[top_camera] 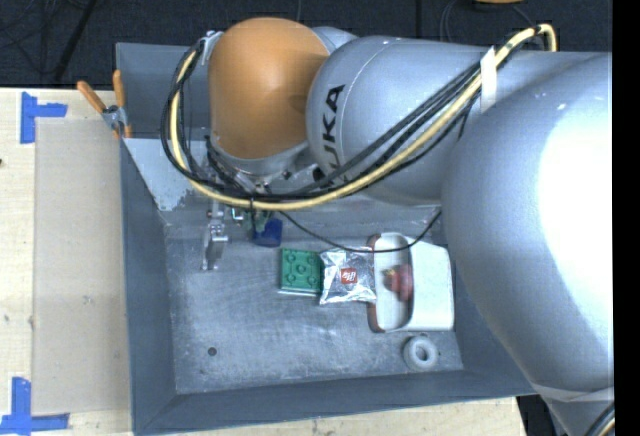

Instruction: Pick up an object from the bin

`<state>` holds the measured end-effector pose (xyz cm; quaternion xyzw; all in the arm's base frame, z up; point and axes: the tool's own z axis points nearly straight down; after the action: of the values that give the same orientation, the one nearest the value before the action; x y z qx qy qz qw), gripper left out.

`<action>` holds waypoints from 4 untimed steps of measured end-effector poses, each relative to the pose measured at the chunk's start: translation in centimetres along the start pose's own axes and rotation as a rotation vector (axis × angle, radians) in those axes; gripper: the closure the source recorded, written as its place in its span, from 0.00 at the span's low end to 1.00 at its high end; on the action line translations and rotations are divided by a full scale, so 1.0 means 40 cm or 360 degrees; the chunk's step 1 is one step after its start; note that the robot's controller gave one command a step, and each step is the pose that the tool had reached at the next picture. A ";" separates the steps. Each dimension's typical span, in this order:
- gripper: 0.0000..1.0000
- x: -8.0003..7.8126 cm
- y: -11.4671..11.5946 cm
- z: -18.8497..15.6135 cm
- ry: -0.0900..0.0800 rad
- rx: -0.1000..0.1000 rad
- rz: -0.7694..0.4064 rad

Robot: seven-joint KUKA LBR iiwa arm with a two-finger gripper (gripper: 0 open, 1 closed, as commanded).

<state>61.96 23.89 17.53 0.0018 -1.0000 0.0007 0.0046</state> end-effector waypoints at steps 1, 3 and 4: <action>0.00 0.027 -0.259 0.238 -0.0022 -0.0007 0.0021; 0.00 0.073 -0.477 0.195 0.0013 -0.0006 0.0489; 0.00 0.077 -0.487 0.252 -0.0003 -0.0015 0.0844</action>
Offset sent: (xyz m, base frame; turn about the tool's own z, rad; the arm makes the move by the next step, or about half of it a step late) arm -0.0138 -0.1138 -0.1053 0.0154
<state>58.85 4.37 7.52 -0.2603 -0.9655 -0.0028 0.0033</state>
